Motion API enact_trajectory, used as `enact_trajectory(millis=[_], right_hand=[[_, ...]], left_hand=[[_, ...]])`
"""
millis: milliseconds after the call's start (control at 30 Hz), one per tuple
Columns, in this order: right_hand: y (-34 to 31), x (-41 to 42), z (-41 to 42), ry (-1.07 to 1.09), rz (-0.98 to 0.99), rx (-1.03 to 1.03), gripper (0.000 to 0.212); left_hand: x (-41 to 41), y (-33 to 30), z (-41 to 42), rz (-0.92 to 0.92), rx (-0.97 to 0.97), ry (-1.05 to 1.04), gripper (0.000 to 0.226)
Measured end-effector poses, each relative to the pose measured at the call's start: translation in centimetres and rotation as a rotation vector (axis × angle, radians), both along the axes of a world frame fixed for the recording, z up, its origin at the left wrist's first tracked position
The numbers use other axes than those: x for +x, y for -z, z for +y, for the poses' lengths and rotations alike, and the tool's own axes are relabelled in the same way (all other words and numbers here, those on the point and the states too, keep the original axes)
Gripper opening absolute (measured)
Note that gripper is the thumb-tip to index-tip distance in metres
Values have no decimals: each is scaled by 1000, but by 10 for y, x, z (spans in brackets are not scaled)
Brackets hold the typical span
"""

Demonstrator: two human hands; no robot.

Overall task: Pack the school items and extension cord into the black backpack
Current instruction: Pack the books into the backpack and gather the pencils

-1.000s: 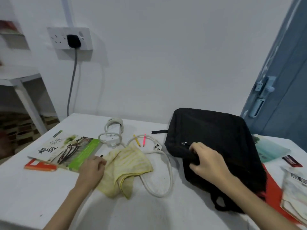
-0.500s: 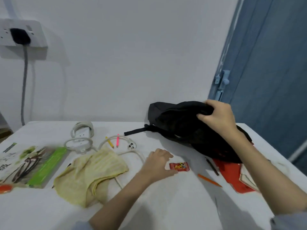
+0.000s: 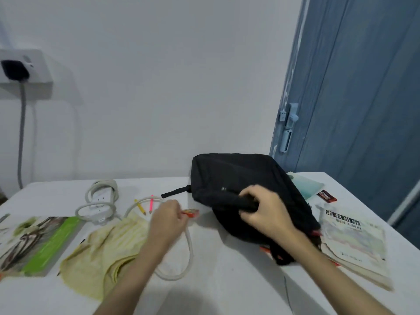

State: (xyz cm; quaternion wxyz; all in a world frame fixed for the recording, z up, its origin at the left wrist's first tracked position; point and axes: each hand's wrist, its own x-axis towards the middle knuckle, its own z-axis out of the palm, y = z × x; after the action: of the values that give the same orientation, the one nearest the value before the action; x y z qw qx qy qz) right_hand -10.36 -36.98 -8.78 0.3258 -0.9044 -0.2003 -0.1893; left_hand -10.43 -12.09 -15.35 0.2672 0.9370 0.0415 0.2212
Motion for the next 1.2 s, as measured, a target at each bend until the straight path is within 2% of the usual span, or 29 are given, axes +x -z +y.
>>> enact_trajectory(millis=[100, 267, 367, 400, 500, 633, 733, 933, 1033, 1133, 1200], right_hand=[[52, -28, 12, -78, -58, -138, 26], [103, -56, 29, -137, -39, -318, 41], [85, -49, 25, -133, 108, -293, 76], [76, -44, 24, -155, 182, -257, 80], [56, -24, 28, -149, 156, -175, 49], [51, -5, 54, -96, 241, -359, 48], [53, 1, 64, -14, 357, -286, 39], [58, 7, 49, -22, 729, 286, 27], [59, 3, 33, 27, 655, 421, 25], [60, 2, 13, 12, 587, 392, 28], [58, 5, -8, 90, 498, 307, 27]], left_hand=[[-4, -18, 32, -60, -246, -140, 6], [5, -28, 29, -100, -434, -146, 3], [5, -23, 10, -105, -548, -79, 6], [4, -21, 4, -112, -615, -62, 6], [0, -15, -13, -169, -838, -57, 10], [-3, -7, -37, -149, -1034, -28, 10], [-3, -3, -52, -102, -1076, 2, 15], [-2, 2, -74, -41, -1121, 53, 19], [0, 4, -86, -18, -1080, 54, 20], [1, 8, -90, -16, -1025, 53, 20], [-1, 10, -91, -11, -977, 53, 20]])
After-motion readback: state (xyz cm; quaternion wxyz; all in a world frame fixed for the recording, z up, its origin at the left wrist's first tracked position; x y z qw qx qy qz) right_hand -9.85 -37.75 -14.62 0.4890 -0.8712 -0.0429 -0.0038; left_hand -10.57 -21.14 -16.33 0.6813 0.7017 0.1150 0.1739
